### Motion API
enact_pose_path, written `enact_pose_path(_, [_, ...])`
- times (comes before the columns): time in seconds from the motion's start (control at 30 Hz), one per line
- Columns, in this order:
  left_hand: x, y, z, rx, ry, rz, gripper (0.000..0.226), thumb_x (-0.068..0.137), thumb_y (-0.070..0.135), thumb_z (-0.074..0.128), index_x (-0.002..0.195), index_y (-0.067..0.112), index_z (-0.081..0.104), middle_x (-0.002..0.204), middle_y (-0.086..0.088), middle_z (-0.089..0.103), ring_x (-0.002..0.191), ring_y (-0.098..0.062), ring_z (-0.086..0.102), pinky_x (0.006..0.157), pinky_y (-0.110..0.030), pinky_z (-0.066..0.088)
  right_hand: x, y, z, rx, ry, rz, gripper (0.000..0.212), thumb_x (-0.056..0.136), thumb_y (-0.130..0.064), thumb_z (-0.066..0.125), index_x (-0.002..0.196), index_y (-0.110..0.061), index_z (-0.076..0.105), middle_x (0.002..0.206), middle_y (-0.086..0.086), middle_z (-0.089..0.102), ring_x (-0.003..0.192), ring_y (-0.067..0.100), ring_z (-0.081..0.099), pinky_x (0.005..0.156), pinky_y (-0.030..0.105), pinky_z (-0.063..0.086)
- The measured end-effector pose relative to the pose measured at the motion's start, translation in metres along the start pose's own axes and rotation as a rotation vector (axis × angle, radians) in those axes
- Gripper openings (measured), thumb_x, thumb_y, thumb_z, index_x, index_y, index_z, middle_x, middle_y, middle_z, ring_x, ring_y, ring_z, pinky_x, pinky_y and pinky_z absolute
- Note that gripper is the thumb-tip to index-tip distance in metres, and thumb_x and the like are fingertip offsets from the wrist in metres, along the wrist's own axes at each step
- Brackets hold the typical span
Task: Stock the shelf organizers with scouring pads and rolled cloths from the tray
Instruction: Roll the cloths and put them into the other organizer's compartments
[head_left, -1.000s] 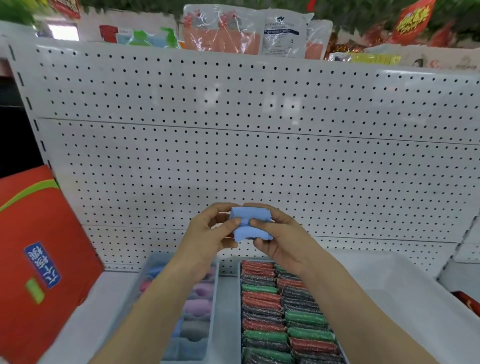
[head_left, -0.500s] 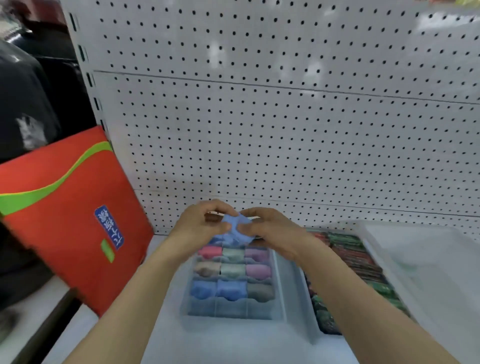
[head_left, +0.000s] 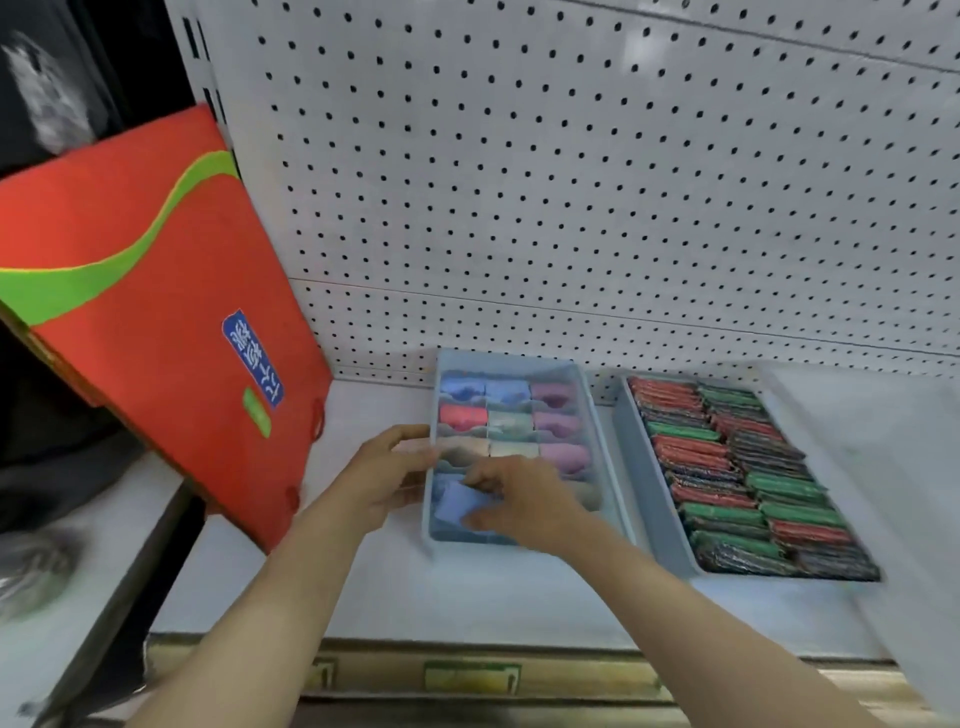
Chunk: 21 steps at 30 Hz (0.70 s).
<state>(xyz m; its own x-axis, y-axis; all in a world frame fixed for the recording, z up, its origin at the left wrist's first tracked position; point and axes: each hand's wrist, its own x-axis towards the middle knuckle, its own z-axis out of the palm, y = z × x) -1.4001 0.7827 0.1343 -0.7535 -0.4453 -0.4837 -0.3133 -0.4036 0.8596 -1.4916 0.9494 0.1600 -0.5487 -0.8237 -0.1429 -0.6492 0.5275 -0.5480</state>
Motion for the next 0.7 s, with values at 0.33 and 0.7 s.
enact_pose_path(0.33, [0.002, -0.002, 0.0, -0.069, -0.023, -0.011, 0.025, 0.091, 0.004, 0.065, 0.112, 0.017, 0.065, 0.095, -0.016, 0.073, 0.08, -0.028, 0.066, 0.08, -0.041, 0.054, 0.006, -0.027, 0.004, -0.456, -0.173, -0.144, 0.018, 0.089, -0.021, 0.058, 0.102, -0.018, 0.071, 0.096, 0.007, 0.065, 0.094, 0.027, 0.059, 0.068, 0.029, 0.032])
enact_pose_path(0.7, [-0.003, 0.001, 0.002, -0.047, 0.017, -0.026, 0.026, 0.09, 0.007, 0.068, 0.113, 0.021, 0.067, 0.093, -0.013, 0.072, 0.077, -0.024, 0.063, 0.073, -0.036, 0.054, 0.015, -0.032, 0.001, -0.618, -0.32, -0.266, 0.017, 0.095, -0.024, 0.049, 0.08, -0.025, 0.056, 0.069, -0.007, 0.045, 0.075, 0.02, 0.047, 0.057, 0.026, 0.031])
